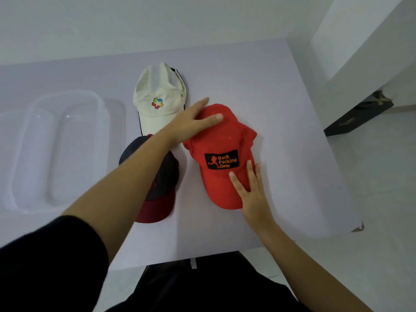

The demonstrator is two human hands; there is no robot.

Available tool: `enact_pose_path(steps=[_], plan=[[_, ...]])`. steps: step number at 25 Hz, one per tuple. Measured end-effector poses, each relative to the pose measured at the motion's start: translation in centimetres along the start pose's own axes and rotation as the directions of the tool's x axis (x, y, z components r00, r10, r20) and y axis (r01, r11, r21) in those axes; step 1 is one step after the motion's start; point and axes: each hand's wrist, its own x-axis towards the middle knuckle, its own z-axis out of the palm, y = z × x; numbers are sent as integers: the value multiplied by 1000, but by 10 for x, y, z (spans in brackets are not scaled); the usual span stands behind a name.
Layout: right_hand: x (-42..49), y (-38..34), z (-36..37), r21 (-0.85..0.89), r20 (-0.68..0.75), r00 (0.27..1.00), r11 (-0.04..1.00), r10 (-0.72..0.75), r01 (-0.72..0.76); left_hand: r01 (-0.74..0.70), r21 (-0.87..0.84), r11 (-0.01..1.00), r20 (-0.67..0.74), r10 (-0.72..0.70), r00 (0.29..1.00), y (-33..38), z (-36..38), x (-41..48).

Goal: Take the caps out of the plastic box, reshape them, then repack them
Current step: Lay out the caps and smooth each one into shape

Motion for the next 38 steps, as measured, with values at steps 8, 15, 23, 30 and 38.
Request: enact_pose_path(steps=[8,15,23,30,38], plan=[[3,1,9,-17,41,997,997,72,-71,148,-289,946,287,-62,956,13,-3,16],[39,-6,-27,434,-82,973,886,218,-162,200,-345,917,372,-62,926,22,-5,8],[103,-9,-86,656,69,961,714,266,-245,78,-259,963,430,43,902,47,3,-2],[97,-13,-70,825,111,848,428,518,-369,-77,-89,993,193,93,977,35,8,-11],[101,-2,-67,865,149,780,302,608,-401,247,-427,870,271,-137,953,-22,34,-44]])
